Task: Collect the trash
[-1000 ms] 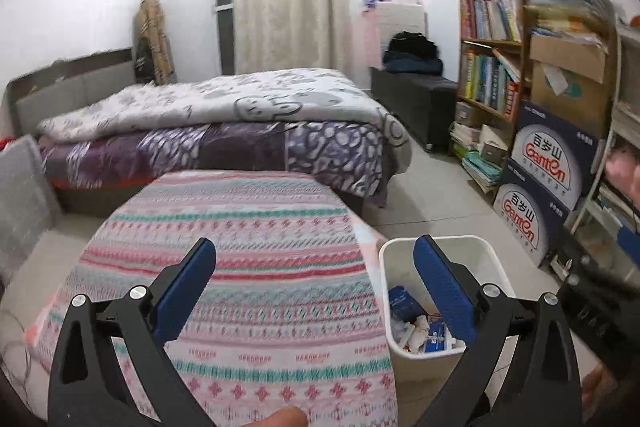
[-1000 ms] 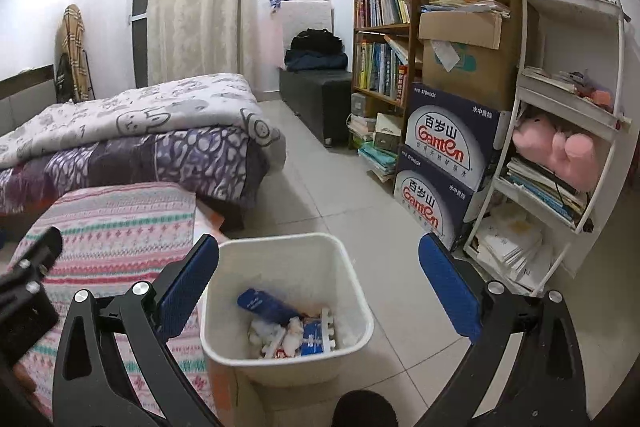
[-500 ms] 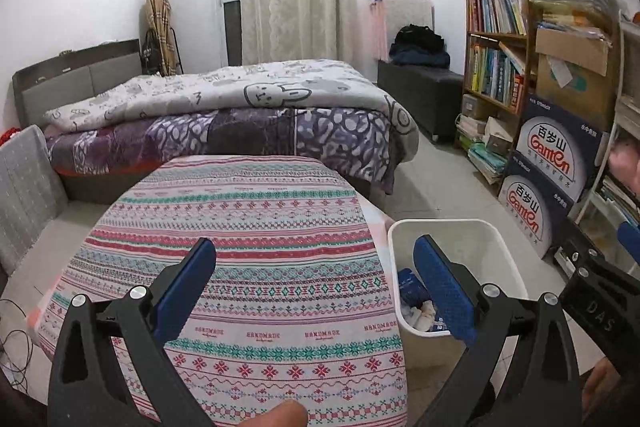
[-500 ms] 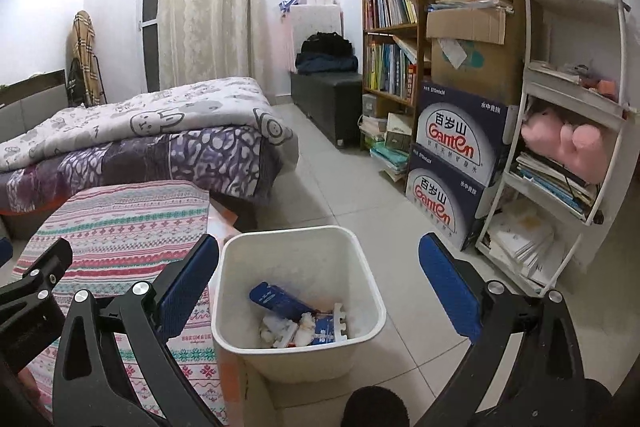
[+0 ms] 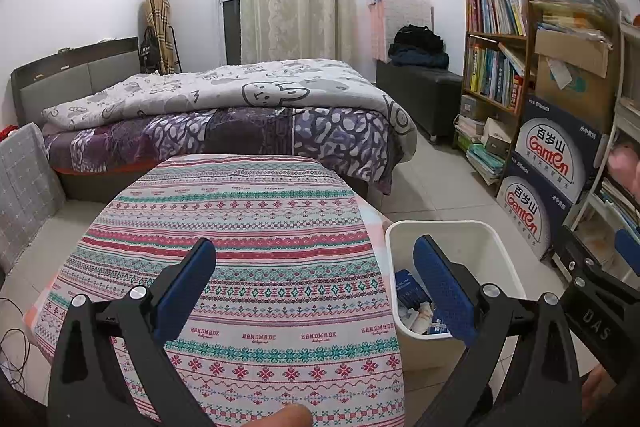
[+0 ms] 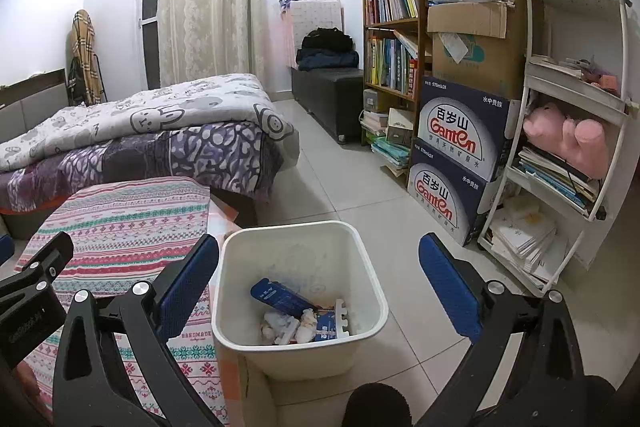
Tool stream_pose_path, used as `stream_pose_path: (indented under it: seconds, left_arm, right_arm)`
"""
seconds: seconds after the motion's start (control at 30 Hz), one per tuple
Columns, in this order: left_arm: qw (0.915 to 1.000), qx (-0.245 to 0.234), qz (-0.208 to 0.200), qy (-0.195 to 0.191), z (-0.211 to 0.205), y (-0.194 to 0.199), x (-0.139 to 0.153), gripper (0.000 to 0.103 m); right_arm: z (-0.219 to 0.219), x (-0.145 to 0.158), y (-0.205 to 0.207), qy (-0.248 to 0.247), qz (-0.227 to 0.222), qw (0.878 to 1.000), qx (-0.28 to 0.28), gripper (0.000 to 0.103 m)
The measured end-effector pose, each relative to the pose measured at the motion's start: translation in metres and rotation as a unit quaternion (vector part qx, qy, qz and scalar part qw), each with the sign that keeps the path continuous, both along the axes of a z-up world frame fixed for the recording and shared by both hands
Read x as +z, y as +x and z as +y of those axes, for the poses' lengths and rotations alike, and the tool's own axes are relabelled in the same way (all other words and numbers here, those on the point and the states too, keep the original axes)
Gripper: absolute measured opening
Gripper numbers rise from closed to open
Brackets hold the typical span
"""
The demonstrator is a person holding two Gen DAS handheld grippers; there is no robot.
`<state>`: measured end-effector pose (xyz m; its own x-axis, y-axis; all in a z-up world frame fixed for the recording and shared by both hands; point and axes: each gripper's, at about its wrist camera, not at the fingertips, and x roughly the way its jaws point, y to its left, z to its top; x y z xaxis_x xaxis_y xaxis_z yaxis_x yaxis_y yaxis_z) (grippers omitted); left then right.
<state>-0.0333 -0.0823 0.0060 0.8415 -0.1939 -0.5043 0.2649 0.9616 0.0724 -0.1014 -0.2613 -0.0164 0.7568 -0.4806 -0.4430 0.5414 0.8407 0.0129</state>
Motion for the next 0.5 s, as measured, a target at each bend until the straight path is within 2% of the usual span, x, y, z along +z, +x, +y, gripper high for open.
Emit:
stream_pose_path:
  seconds: [0.5]
  left_arm:
    - [1.0000, 0.003, 0.004, 0.005, -0.0029, 0.0026, -0.0035, 0.096]
  right_arm:
    - [0.0003, -0.0072, 0.0003, 0.005, 0.007, 1.000, 0.002, 0.096]
